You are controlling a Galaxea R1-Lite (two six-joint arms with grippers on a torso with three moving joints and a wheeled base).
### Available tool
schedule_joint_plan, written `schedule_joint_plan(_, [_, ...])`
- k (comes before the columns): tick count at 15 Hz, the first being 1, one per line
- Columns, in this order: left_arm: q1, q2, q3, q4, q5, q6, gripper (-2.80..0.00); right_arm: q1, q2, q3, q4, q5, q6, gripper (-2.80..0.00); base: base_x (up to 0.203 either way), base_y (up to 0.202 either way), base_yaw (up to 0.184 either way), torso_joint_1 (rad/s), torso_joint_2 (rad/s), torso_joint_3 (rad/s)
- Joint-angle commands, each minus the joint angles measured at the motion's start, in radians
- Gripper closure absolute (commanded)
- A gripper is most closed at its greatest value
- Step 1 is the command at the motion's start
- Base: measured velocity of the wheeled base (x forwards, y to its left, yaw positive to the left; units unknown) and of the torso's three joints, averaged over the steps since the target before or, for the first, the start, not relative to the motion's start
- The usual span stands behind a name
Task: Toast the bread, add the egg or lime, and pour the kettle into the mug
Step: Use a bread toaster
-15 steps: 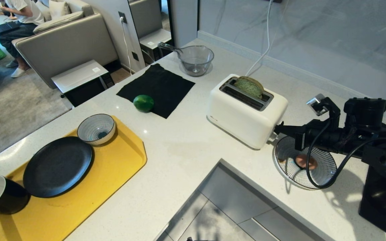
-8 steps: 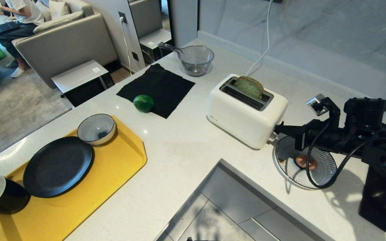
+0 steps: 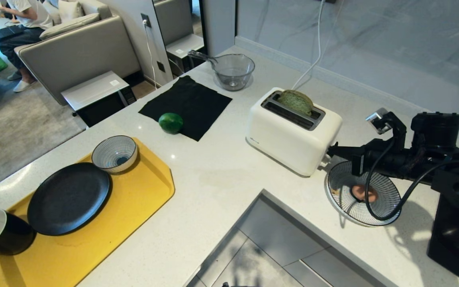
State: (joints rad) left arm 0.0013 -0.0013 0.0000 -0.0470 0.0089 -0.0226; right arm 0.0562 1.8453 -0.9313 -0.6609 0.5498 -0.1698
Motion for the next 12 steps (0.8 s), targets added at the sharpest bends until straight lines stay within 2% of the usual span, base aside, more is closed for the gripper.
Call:
schedule_joint_plan(1, [0.0, -0.002, 0.016, -0.001, 0.0, 0.0, 0.0, -0.001, -0.025, 0.0, -0.006, 0.006, 0.001, 0.0, 0.0, 0.0, 0.0, 0.0, 0.0, 0.0])
schedule_joint_plan(12, [0.0, -0.002, 0.017, -0.001, 0.0, 0.0, 0.0, -0.017, -0.244, 0.083, -0.005, 0.001, 0.008, 0.0, 0.0, 0.0, 0.0, 0.0, 0.0, 0.0])
